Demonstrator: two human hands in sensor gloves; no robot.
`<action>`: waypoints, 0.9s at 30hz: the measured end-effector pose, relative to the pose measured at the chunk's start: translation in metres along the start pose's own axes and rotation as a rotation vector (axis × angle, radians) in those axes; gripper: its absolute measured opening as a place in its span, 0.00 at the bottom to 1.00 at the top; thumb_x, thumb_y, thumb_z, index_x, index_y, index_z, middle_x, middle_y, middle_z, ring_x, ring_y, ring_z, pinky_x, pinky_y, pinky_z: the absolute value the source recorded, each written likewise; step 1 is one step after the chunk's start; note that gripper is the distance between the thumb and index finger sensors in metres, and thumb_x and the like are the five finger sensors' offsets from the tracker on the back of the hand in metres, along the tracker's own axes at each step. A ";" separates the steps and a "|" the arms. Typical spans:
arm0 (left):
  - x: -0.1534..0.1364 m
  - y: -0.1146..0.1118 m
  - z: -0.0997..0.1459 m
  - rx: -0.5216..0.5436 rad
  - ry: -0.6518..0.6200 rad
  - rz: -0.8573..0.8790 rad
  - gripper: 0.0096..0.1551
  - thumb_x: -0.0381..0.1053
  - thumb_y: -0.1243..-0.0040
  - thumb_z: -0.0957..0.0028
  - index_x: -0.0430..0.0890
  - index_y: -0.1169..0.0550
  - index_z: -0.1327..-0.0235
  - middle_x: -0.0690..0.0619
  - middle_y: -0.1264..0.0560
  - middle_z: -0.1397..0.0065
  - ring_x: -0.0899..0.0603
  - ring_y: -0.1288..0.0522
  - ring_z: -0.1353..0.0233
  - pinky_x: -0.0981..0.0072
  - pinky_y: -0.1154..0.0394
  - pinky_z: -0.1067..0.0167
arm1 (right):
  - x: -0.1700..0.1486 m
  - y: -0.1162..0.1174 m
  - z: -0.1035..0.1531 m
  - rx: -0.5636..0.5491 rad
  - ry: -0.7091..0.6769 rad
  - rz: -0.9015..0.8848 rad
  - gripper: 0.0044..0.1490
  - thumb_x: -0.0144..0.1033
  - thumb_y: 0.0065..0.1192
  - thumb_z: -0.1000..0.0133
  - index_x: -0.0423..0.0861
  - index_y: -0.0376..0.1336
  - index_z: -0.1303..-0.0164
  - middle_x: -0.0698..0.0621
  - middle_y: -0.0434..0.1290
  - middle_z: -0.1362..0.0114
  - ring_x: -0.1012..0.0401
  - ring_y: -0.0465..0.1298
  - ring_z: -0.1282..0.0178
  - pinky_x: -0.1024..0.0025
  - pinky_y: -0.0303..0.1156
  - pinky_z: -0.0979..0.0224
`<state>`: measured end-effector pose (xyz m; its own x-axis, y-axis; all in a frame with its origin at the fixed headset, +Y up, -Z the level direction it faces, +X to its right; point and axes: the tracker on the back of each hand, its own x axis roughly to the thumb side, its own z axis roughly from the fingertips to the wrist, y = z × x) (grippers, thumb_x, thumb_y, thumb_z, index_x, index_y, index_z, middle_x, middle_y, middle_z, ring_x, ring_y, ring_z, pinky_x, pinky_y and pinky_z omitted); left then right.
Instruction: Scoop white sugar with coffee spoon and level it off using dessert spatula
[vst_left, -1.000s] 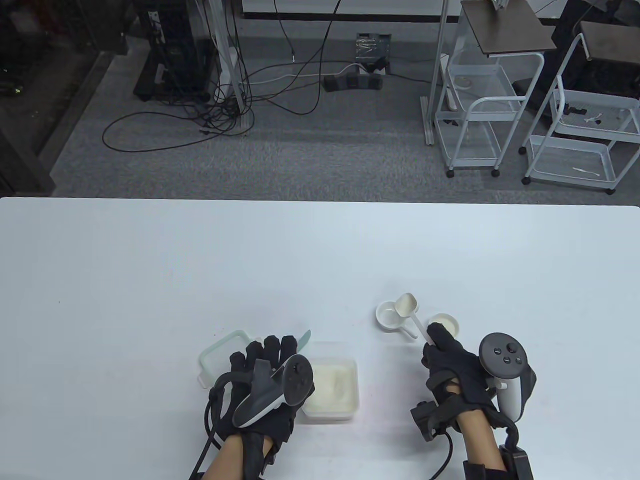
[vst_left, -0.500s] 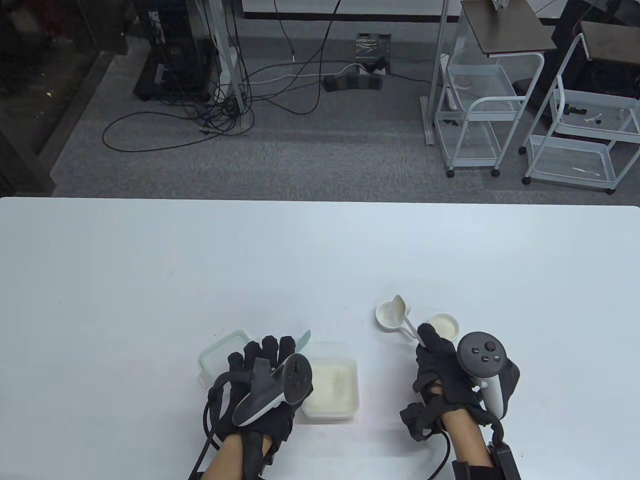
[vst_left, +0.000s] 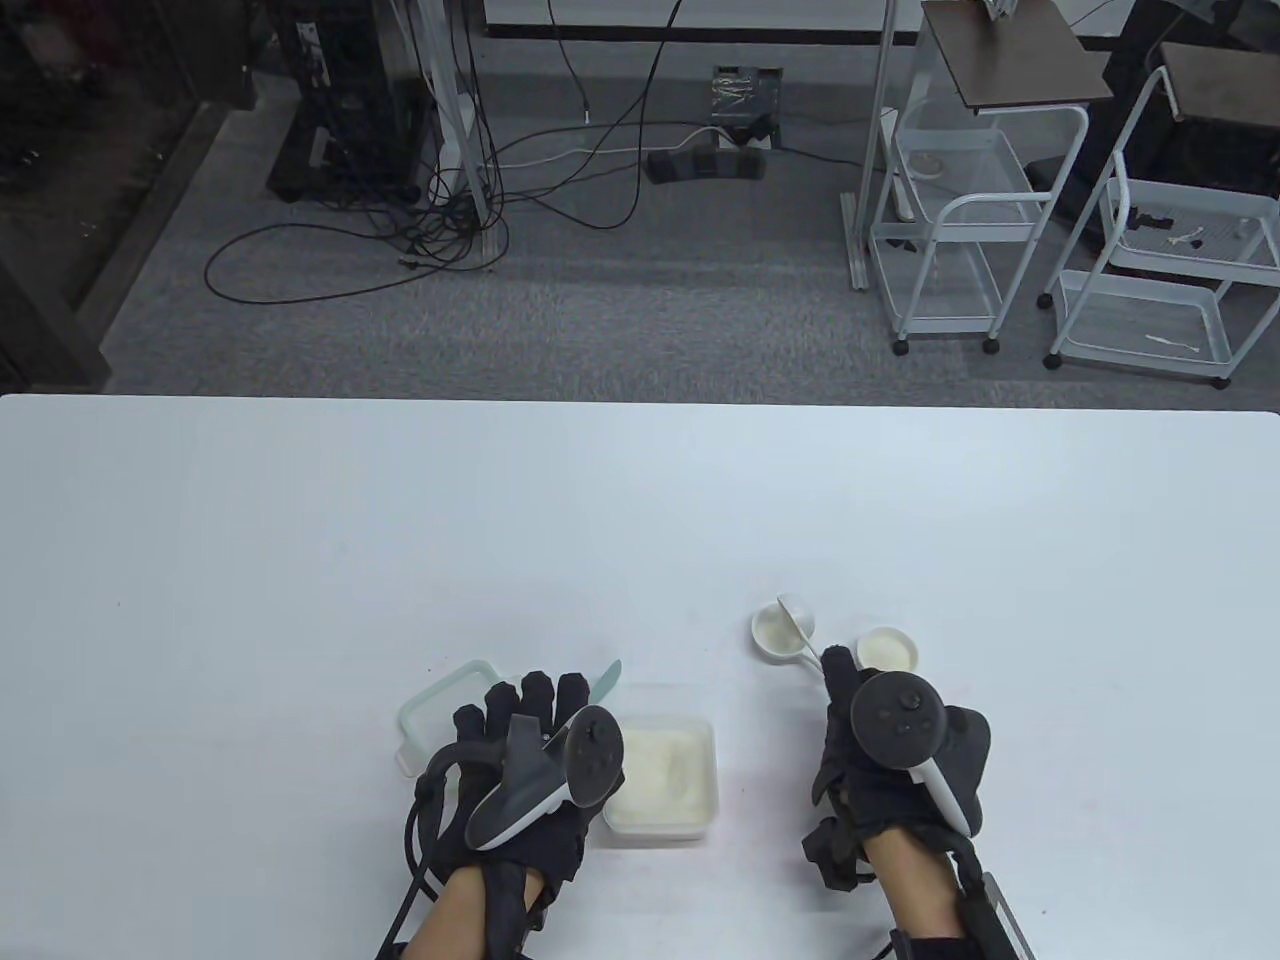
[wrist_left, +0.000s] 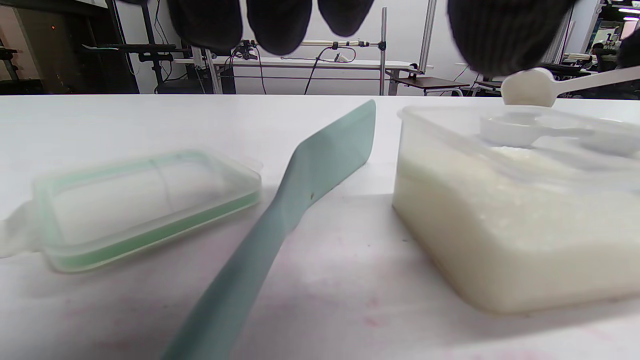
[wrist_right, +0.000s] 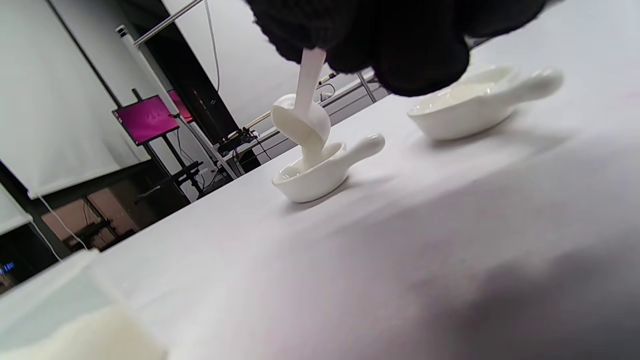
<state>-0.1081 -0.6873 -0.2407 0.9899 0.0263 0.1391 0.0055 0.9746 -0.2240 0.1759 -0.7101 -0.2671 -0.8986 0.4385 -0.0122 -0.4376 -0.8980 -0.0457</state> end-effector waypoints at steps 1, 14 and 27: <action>0.000 0.000 0.000 -0.001 0.000 0.000 0.56 0.72 0.45 0.52 0.46 0.46 0.15 0.35 0.44 0.13 0.24 0.39 0.19 0.24 0.43 0.28 | 0.003 0.001 0.001 -0.014 -0.023 0.051 0.33 0.19 0.58 0.47 0.40 0.59 0.28 0.32 0.66 0.37 0.40 0.71 0.39 0.32 0.61 0.30; 0.000 -0.001 -0.002 0.000 -0.029 0.001 0.56 0.72 0.45 0.52 0.46 0.45 0.15 0.35 0.43 0.13 0.24 0.40 0.19 0.24 0.44 0.28 | 0.025 -0.012 0.012 -0.210 -0.147 0.334 0.29 0.24 0.65 0.48 0.43 0.67 0.33 0.39 0.79 0.43 0.48 0.85 0.49 0.42 0.79 0.38; -0.002 -0.016 -0.012 0.060 -0.360 0.173 0.74 0.80 0.42 0.70 0.44 0.53 0.17 0.41 0.50 0.12 0.26 0.44 0.17 0.23 0.45 0.28 | 0.075 -0.065 0.055 0.082 -0.456 0.045 0.28 0.23 0.70 0.50 0.42 0.72 0.37 0.37 0.81 0.43 0.45 0.86 0.48 0.41 0.77 0.35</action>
<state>-0.1088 -0.7059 -0.2490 0.8626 0.2566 0.4359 -0.1753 0.9600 -0.2182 0.1350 -0.6204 -0.2104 -0.8304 0.3553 0.4291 -0.3824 -0.9237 0.0246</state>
